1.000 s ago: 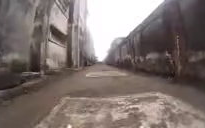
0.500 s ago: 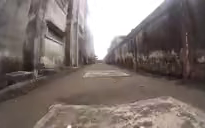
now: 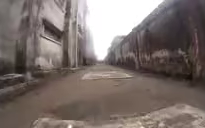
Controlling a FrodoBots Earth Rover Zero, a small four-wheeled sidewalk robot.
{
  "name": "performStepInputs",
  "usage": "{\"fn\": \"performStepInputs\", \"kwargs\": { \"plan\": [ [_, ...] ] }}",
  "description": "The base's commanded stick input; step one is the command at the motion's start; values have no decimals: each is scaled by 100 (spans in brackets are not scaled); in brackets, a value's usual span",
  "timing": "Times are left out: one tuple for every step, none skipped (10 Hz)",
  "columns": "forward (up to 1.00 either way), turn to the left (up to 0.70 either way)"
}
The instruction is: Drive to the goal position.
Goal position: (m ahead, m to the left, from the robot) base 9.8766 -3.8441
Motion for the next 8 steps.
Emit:
{"fn": "performStepInputs", "kwargs": {
  "plan": [
    [70,27],
    [70,27],
    [70,27],
    [70,27],
    [70,14],
    [70,0],
    [70,0],
    [70,9]
  ]
}}
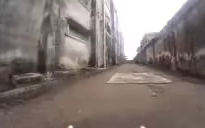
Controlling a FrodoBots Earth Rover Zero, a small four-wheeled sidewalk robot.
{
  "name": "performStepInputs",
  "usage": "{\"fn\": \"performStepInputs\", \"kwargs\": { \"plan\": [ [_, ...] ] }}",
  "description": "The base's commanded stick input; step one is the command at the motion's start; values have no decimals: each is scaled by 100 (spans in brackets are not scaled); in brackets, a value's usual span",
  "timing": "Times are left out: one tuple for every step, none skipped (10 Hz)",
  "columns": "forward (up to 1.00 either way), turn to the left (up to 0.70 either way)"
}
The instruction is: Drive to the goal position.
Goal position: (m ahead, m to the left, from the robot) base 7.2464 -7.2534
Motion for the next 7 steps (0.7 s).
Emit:
{"fn": "performStepInputs", "kwargs": {
  "plan": [
    [70,27],
    [70,27],
    [70,27],
    [70,27],
    [70,27],
    [70,0],
    [70,0]
  ]
}}
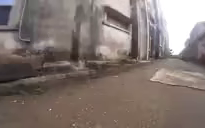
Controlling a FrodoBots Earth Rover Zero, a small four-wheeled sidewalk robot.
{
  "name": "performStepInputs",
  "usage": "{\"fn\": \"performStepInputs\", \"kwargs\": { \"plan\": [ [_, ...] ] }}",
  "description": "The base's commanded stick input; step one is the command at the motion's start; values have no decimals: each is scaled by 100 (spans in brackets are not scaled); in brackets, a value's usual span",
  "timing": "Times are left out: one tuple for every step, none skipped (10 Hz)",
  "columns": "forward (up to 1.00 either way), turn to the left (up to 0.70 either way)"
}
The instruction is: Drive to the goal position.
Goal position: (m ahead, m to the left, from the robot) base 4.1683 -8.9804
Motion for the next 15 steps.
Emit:
{"fn": "performStepInputs", "kwargs": {
  "plan": [
    [70,0],
    [70,0],
    [70,0],
    [70,0],
    [70,0],
    [70,0],
    [70,0],
    [70,0],
    [70,-14],
    [70,-27],
    [70,-27],
    [70,-27],
    [70,-27],
    [70,-27],
    [0,-45]
  ]
}}
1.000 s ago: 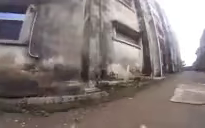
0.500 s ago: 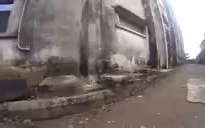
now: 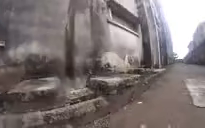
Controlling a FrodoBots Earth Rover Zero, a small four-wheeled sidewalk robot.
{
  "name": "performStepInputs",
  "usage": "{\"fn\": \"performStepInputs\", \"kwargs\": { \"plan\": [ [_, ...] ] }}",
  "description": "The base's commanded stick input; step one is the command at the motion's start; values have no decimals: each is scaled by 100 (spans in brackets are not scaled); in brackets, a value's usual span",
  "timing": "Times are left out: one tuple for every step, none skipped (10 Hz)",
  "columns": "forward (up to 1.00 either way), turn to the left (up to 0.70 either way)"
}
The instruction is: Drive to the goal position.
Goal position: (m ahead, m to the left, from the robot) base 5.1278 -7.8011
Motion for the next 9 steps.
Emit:
{"fn": "performStepInputs", "kwargs": {
  "plan": [
    [0,-45],
    [0,-45],
    [0,-45],
    [0,-45],
    [0,-45],
    [0,-45],
    [0,-45],
    [0,-45],
    [0,-45]
  ]
}}
